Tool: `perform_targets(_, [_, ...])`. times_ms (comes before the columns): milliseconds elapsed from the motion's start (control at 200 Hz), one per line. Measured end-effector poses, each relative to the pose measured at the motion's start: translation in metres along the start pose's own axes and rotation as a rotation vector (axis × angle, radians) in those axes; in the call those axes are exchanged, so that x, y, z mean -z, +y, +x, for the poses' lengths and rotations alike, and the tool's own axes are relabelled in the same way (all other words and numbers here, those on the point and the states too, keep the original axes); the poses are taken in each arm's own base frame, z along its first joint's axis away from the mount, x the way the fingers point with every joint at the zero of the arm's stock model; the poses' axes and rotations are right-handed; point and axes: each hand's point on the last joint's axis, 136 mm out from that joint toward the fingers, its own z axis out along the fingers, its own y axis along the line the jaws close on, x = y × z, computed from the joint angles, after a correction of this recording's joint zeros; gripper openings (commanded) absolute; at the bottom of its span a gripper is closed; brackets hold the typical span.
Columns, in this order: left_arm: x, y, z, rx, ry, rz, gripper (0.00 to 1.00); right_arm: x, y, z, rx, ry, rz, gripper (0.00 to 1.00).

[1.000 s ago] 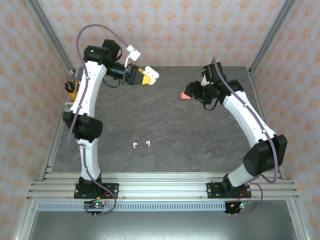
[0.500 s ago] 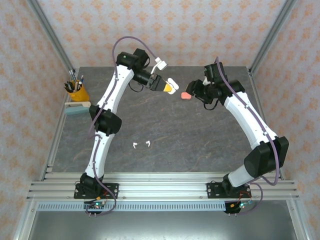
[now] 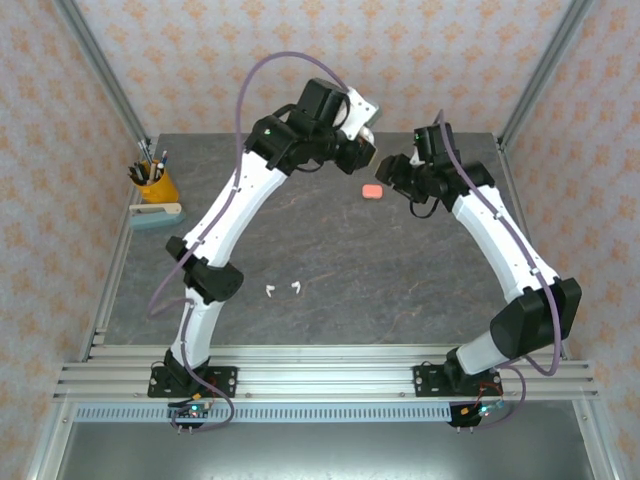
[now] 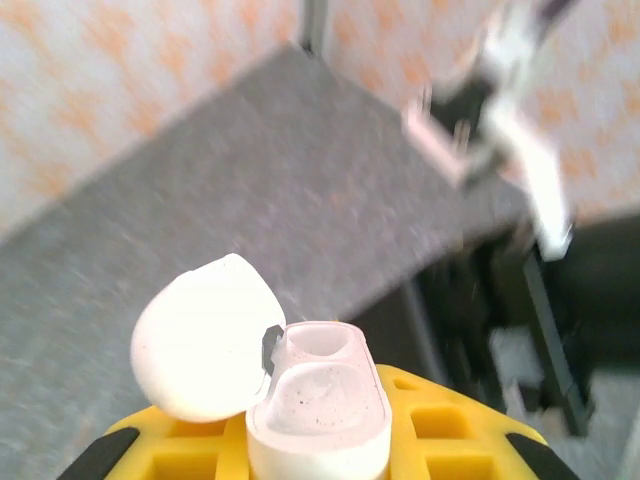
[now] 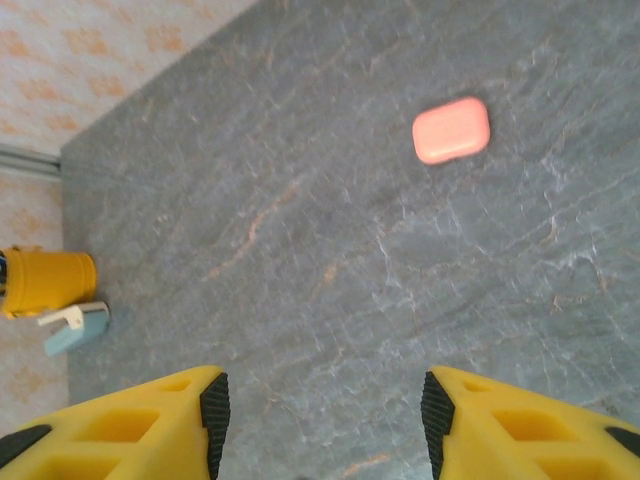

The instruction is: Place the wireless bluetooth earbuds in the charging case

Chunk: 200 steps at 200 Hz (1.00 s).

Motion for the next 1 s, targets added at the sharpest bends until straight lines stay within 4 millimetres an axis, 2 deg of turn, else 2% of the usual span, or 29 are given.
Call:
perform_targets(65, [0.021, 0.005, -0.012, -0.013, -0.066, -0.066, 0.00, -0.007, -0.008, 0.011, 0.000, 0.031, 0.022, 0.55])
perform_targets(200, [0.065, 0.019, -0.020, -0.016, -0.196, -0.205, 0.00, -0.015, -0.023, 0.027, -0.005, 0.081, 0.056, 0.55])
perform_targets(335, [0.089, 0.036, -0.006, -0.026, -0.324, -0.324, 0.00, -0.019, -0.027, 0.041, 0.001, 0.114, 0.060, 0.54])
perform_targets(455, [0.091, 0.050, 0.026, -0.065, -0.400, -0.417, 0.00, -0.023, -0.022, 0.057, 0.027, 0.148, 0.058, 0.54])
perform_targets(621, [0.090, 0.070, 0.081, -0.058, -0.448, -0.514, 0.00, -0.034, -0.001, 0.091, 0.098, 0.219, 0.049, 0.52])
perform_targets(746, [0.108, 0.093, 0.124, 0.006, -0.559, -0.567, 0.00, -0.056, 0.005, 0.122, 0.135, 0.296, 0.085, 0.52])
perform_targets(866, [0.127, 0.117, 0.166, 0.090, -0.645, -0.608, 0.00, -0.073, 0.006, 0.140, 0.142, 0.333, 0.127, 0.52])
perform_targets(931, [0.135, 0.125, 0.182, 0.120, -0.680, -0.607, 0.00, -0.079, 0.007, 0.145, 0.138, 0.340, 0.143, 0.51])
perform_targets(1001, [0.144, 0.121, 0.188, 0.128, -0.722, -0.558, 0.00, -0.085, 0.012, 0.149, 0.133, 0.343, 0.152, 0.51])
